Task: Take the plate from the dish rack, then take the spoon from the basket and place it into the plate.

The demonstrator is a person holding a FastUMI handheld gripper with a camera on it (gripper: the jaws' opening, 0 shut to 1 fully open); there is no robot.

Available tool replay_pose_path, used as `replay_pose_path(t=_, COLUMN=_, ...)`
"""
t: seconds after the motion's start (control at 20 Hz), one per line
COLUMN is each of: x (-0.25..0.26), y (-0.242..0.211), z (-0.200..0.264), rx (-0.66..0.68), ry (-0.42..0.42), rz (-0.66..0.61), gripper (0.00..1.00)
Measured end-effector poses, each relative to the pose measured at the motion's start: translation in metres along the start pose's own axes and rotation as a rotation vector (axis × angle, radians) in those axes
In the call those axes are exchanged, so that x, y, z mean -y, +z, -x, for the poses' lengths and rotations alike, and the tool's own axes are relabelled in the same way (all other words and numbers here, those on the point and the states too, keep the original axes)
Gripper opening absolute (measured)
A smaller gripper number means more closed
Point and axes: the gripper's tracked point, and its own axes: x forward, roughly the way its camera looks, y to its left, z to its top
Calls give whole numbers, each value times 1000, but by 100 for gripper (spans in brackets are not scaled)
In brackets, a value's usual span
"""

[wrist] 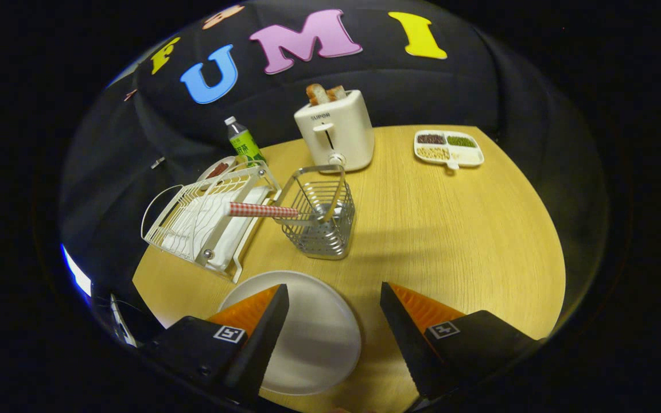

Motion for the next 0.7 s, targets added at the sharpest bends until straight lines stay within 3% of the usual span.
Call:
replay_pose_path(t=0.25, x=-38, y=36, z=3, rx=157, ry=64, rz=185, gripper=99)
replay_pose_path(t=0.4, x=-54, y=46, z=-11, rx=179, ry=93, rz=222, gripper=99)
replay_pose_path(t=0.7, x=-58, y=66, z=-51, rx=220, ry=71, rz=314, gripper=99)
